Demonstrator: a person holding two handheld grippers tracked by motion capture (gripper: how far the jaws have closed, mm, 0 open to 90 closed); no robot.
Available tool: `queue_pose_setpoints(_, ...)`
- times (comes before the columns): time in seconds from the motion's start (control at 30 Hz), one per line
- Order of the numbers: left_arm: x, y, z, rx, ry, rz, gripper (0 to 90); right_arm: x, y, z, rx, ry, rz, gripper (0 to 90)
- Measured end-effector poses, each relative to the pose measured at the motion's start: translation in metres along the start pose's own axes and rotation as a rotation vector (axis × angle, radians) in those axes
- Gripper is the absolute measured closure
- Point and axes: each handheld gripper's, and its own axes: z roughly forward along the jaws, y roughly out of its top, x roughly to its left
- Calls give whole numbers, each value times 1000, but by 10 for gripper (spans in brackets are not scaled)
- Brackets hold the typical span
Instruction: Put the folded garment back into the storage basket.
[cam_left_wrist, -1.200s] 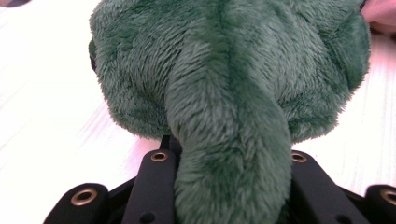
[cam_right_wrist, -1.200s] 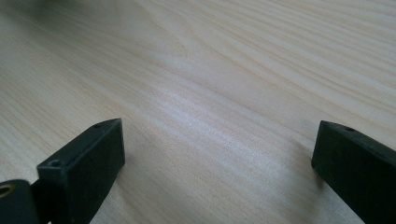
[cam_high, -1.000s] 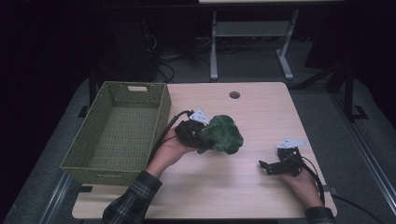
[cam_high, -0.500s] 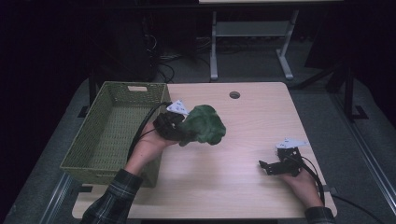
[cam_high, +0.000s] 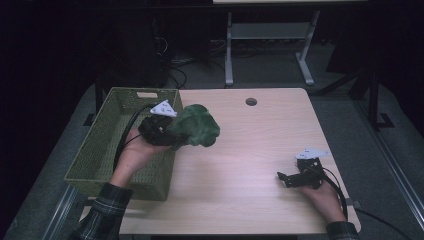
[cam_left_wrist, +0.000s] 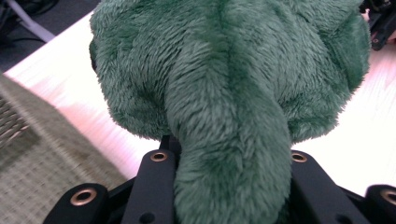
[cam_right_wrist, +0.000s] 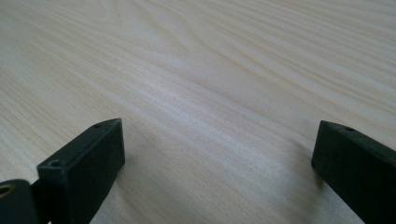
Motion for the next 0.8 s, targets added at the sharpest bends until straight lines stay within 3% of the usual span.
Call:
queue_pose_setpoints(0.57,34,-25,-46,-32,129,-78,684,0,0,0,0,0,1,23)
queue_pose_setpoints(0.8,48,-42,-55,-35,175,-123,684,0,0,0,-1,-1,1,23)
